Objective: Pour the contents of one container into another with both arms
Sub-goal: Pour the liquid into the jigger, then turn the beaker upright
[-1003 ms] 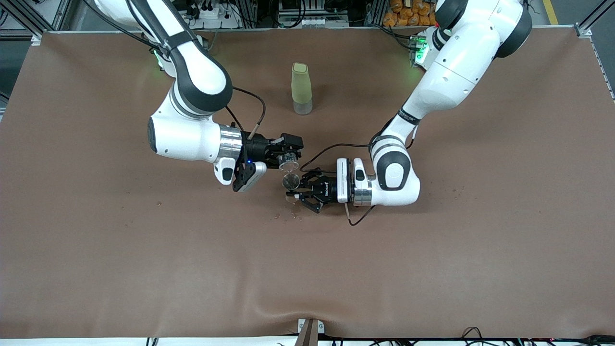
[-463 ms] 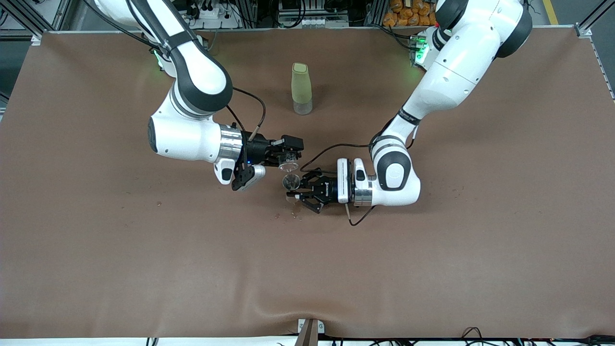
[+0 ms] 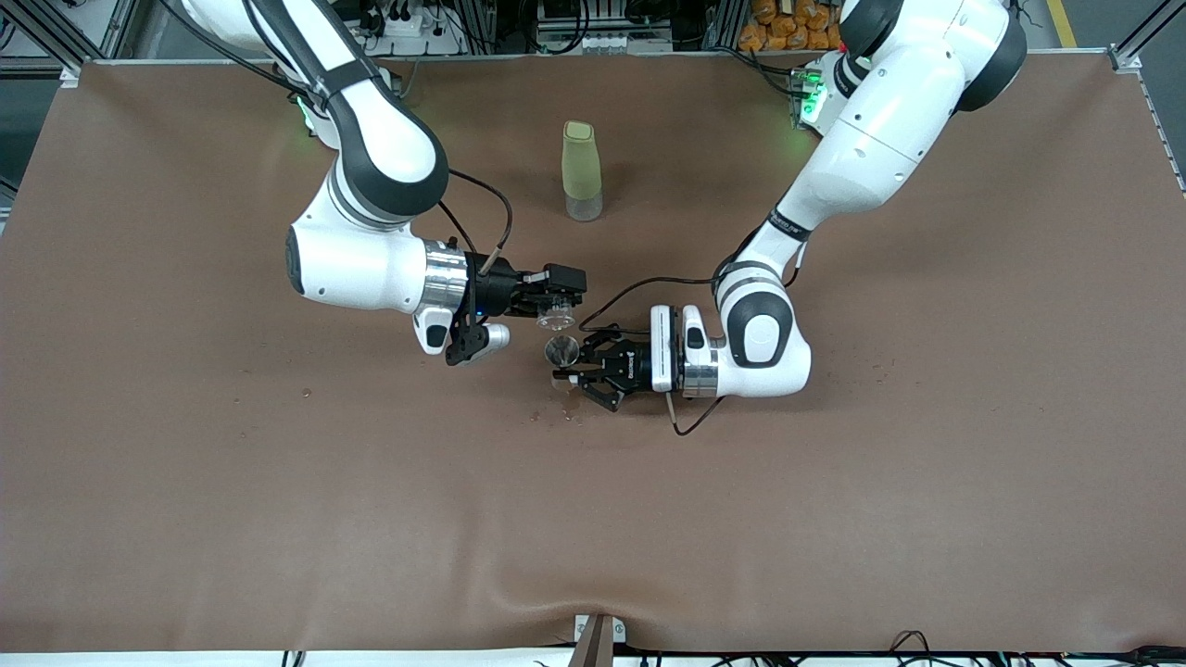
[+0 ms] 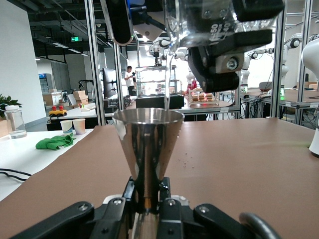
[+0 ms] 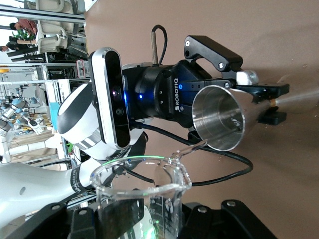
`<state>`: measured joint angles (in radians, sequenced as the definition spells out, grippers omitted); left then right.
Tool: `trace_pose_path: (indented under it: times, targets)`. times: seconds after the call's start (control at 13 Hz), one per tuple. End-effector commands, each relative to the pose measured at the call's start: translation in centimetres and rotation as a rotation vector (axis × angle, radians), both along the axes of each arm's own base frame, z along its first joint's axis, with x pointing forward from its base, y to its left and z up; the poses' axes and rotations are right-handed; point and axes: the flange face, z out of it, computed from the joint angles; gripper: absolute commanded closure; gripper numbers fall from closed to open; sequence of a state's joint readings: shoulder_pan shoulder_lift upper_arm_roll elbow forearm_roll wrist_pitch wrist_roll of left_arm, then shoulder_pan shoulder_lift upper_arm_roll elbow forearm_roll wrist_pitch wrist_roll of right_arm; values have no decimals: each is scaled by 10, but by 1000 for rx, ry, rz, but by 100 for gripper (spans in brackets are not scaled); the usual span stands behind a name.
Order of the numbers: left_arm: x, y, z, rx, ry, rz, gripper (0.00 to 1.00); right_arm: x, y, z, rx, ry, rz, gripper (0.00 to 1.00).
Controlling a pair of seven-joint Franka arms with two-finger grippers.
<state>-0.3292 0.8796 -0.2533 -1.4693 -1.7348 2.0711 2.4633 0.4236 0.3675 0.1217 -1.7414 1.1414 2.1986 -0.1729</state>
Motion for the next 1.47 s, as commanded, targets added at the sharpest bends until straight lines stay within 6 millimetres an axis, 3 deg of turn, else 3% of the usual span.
trace_pose_path:
  times: [0.0,1.0,1.39]
  targets:
    - [-4,4,8,-17,-4,12,100,-1,7,1,21,30,-19,100]
    - [0,10,8,-16,18,24,100,6,10,-19,128,152,-120,100]
    - [7,23,8,-22,20,36,100,11,13,-20,193,216,-186,100]
